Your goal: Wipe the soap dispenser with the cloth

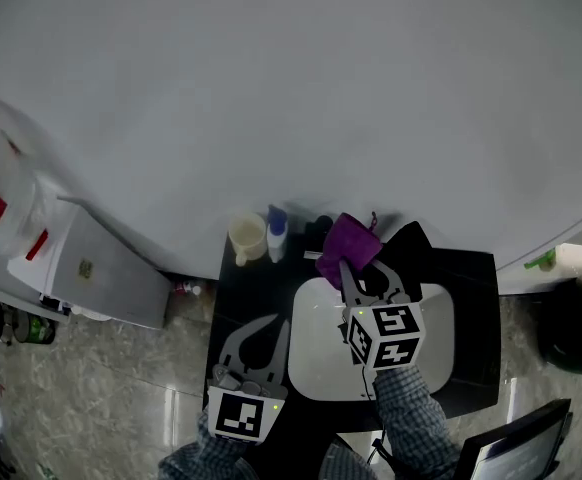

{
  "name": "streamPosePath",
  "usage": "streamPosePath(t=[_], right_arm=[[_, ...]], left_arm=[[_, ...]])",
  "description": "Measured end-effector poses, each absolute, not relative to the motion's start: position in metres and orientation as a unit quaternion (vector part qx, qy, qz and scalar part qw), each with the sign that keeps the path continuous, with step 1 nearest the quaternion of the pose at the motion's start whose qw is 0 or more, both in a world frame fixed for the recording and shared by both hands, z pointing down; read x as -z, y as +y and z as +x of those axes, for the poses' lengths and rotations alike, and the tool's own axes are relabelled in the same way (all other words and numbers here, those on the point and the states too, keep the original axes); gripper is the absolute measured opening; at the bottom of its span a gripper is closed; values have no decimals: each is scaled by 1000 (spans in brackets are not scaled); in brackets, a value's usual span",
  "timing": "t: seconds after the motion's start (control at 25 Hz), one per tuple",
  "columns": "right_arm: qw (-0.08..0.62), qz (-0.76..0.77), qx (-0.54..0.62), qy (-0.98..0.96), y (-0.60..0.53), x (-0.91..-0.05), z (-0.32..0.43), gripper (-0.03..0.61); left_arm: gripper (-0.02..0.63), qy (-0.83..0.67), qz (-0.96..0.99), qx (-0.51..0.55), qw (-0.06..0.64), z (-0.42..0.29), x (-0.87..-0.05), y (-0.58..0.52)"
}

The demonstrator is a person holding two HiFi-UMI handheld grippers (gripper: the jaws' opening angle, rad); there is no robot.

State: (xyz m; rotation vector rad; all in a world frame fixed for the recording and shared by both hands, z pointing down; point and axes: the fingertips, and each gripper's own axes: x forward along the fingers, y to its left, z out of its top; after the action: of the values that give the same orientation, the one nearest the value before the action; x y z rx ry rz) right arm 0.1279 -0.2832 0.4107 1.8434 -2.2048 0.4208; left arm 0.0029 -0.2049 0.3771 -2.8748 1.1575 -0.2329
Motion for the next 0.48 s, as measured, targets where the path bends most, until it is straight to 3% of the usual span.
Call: streamPosePath(t=[0.48], right_arm=[[205,599,-182,-753,-344,-476,144,78]], left_arm=[[2,396,-914,87,3,12,-393,-225]])
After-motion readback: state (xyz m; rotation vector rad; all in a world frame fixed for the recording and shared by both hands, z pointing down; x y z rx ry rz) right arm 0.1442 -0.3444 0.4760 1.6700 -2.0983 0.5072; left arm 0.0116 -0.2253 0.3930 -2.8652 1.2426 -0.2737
